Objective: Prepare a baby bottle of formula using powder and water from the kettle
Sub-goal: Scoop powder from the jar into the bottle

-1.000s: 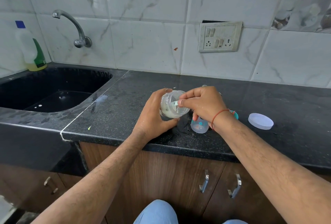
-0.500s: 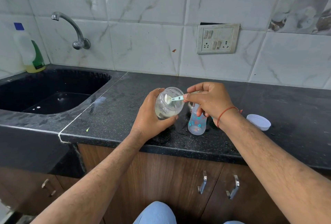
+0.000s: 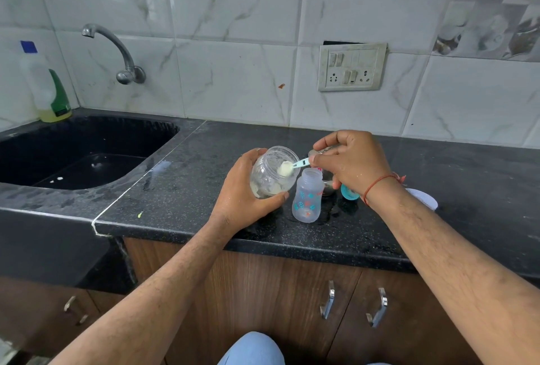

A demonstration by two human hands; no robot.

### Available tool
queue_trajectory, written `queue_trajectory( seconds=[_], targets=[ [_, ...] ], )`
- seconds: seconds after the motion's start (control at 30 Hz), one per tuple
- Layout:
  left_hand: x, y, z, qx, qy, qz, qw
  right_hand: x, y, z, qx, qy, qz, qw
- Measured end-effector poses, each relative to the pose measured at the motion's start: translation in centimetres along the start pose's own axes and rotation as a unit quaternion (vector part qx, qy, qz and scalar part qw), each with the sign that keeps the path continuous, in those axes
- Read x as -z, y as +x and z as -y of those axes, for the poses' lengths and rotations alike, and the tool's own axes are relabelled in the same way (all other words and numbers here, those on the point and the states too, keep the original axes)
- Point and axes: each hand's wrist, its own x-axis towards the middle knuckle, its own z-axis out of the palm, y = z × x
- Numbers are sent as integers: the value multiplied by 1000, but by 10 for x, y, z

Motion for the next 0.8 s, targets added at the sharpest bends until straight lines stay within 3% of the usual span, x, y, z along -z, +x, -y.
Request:
queue_trajectory(
  seconds=[0.43, 0.8],
  targets=[
    [0, 0, 1, 0, 4, 0, 1000, -1, 4, -5, -95, 132, 17, 987],
    [0, 1, 3, 51, -1, 25, 998, 0, 11, -13, -192, 268, 42, 943]
  ],
)
